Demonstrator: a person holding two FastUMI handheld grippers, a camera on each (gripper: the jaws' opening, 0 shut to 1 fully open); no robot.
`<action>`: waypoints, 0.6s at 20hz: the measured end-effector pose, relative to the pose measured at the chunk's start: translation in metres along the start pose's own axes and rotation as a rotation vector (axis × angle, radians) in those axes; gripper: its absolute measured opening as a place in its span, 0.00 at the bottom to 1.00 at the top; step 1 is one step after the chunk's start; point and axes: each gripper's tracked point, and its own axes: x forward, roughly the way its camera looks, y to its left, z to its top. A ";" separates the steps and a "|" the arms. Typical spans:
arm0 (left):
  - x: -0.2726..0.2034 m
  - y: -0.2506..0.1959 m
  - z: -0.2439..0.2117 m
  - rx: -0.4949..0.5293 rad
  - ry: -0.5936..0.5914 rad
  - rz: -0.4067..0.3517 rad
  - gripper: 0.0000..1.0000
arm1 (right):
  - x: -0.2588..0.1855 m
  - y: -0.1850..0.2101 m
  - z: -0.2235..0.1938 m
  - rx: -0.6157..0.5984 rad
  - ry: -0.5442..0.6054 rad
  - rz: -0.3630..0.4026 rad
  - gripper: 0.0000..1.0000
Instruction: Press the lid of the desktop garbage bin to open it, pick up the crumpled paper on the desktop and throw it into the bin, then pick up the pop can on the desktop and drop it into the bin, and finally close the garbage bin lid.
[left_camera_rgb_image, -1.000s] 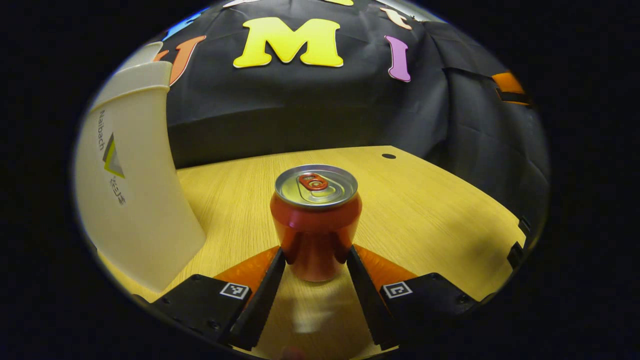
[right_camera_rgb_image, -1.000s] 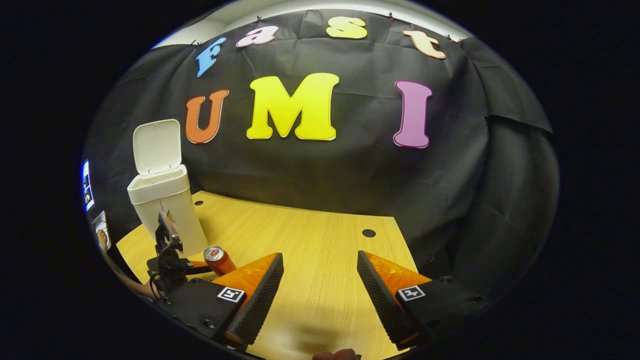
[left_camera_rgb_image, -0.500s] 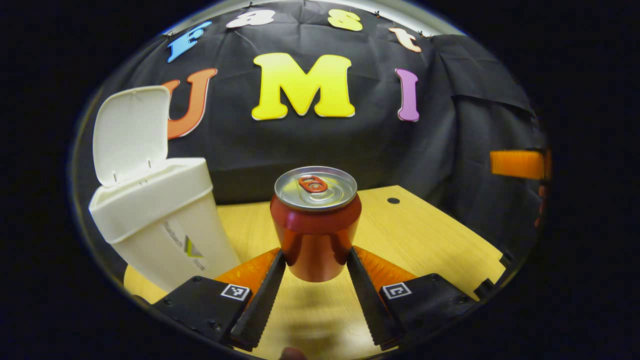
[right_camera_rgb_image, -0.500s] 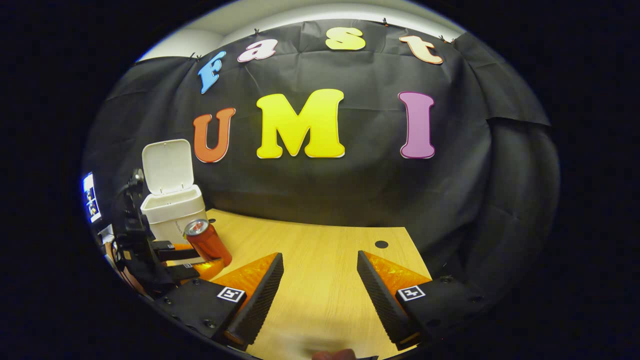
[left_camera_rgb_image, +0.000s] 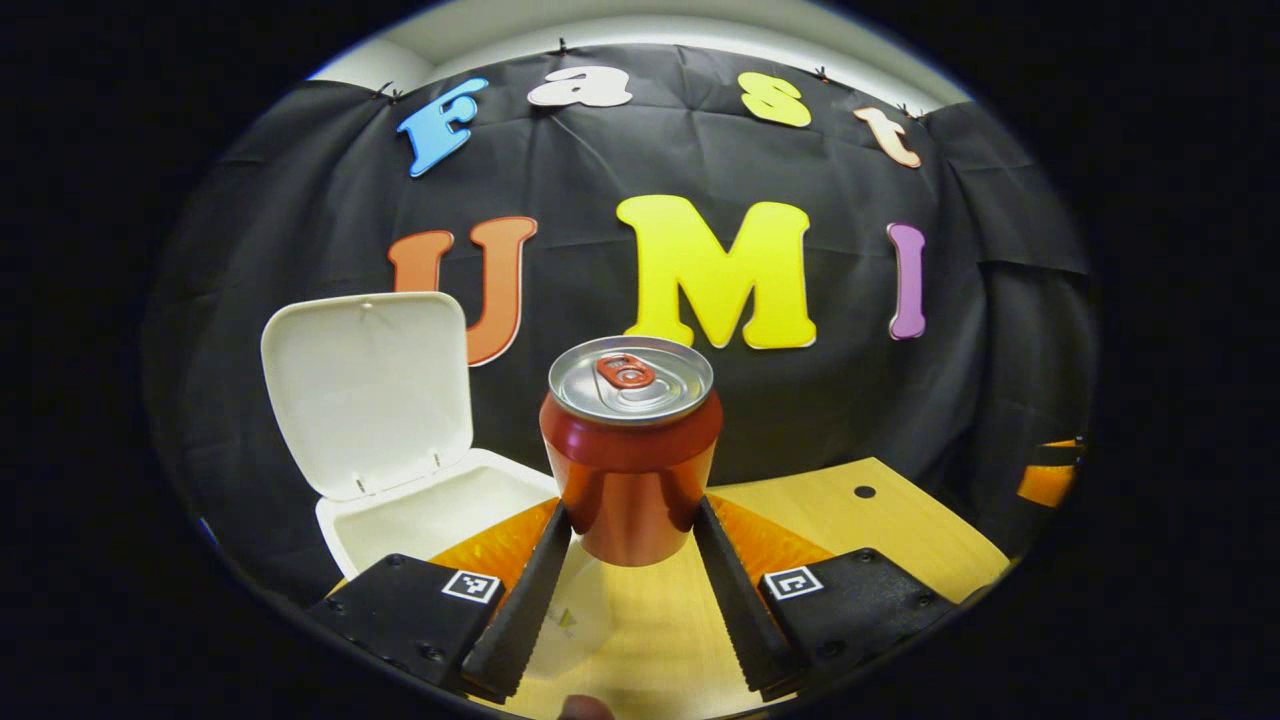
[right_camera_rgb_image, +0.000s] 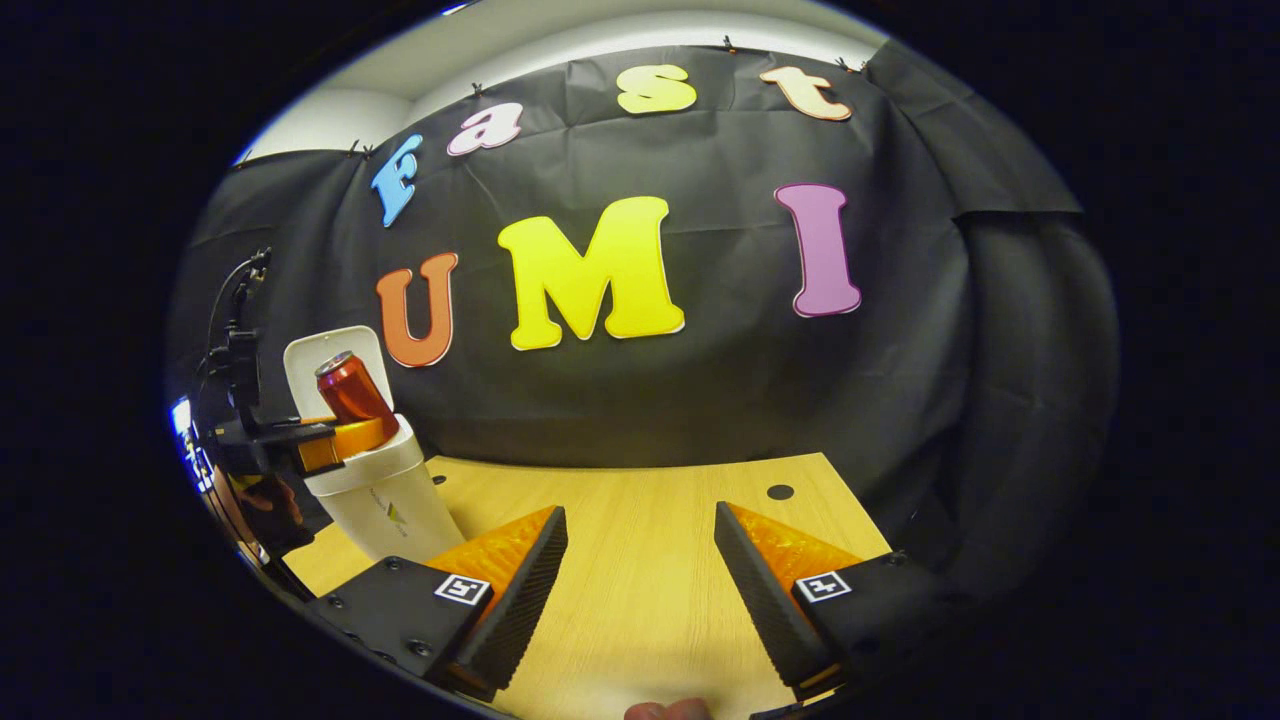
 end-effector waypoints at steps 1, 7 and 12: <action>0.006 0.014 0.002 -0.008 -0.003 0.027 0.80 | 0.001 0.000 0.002 0.000 -0.002 -0.003 0.95; 0.034 0.089 -0.023 0.001 0.076 0.164 0.81 | 0.015 0.023 0.011 -0.021 -0.003 0.012 0.95; 0.037 0.112 -0.043 -0.028 0.122 0.206 0.82 | 0.024 0.047 0.007 -0.047 0.017 0.043 0.95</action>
